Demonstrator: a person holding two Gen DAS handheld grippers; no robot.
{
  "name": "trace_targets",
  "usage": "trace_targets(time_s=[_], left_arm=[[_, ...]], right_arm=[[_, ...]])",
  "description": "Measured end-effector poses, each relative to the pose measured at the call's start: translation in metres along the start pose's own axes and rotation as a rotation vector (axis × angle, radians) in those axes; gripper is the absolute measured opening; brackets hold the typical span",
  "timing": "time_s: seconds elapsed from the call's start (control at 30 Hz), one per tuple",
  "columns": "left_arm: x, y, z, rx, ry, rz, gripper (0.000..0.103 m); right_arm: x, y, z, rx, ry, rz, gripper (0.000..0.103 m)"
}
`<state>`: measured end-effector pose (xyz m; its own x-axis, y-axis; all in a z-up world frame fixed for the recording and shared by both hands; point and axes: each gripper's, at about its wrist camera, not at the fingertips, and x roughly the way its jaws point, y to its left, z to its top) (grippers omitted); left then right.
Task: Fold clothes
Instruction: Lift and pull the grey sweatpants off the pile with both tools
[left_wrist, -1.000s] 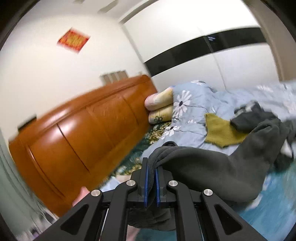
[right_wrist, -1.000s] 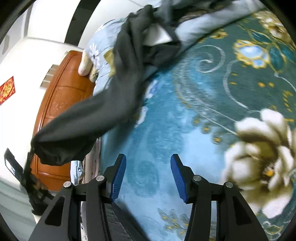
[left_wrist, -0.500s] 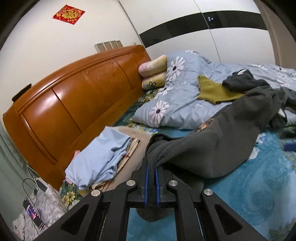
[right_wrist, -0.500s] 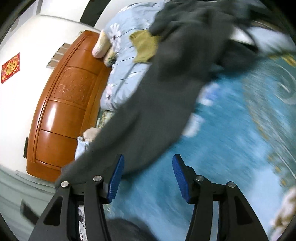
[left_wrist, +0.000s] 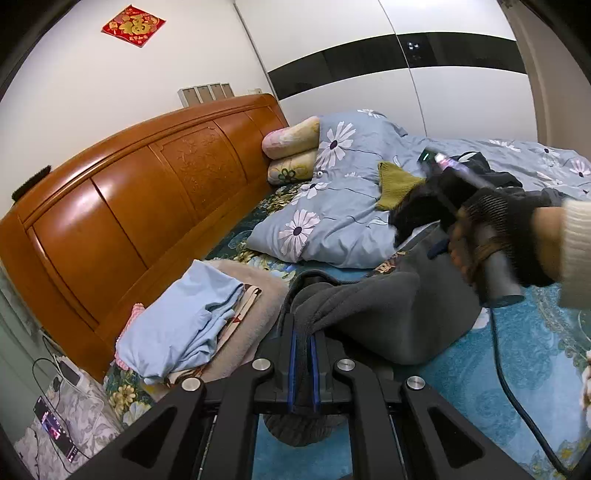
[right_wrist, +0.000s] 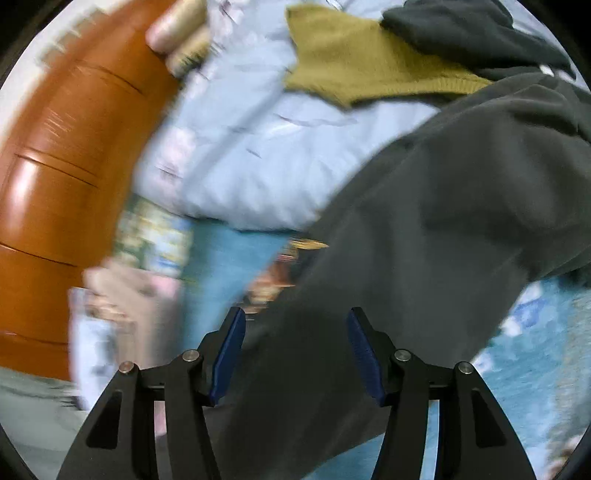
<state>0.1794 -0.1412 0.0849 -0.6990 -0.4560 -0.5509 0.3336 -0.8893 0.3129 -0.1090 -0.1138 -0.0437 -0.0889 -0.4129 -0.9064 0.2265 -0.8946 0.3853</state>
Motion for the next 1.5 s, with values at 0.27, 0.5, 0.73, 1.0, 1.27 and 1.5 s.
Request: trace_targets(time_s=[0.27, 0.5, 0.73, 1.0, 1.27, 1.5], left_arm=[[0.002, -0.007, -0.002, 0.015, 0.002, -0.037, 0.007], [-0.005, -0.034, 0.015, 0.036, -0.034, -0.153, 0.007], [-0.026, -0.099, 0.033, 0.132, -0.101, -0.319, 0.007], [-0.028, -0.133, 0.028, 0.19, -0.064, -0.384, 0.007], [-0.027, -0.127, 0.023, 0.169, -0.023, -0.357, 0.01], [-0.02, -0.118, 0.018, 0.136, 0.021, -0.342, 0.01]], right_arm=[[-0.005, -0.071, -0.027, -0.014, 0.038, -0.066, 0.005], [-0.126, -0.223, -0.098, 0.232, -0.179, 0.201, 0.003], [-0.3, -0.323, -0.214, 0.349, -0.585, 0.156, 0.0], [-0.278, -0.362, -0.314, 0.471, -0.466, -0.068, 0.003], [-0.228, -0.258, -0.196, 0.185, -0.468, 0.069, 0.042], [-0.159, -0.17, -0.097, -0.026, -0.373, 0.025, 0.047]])
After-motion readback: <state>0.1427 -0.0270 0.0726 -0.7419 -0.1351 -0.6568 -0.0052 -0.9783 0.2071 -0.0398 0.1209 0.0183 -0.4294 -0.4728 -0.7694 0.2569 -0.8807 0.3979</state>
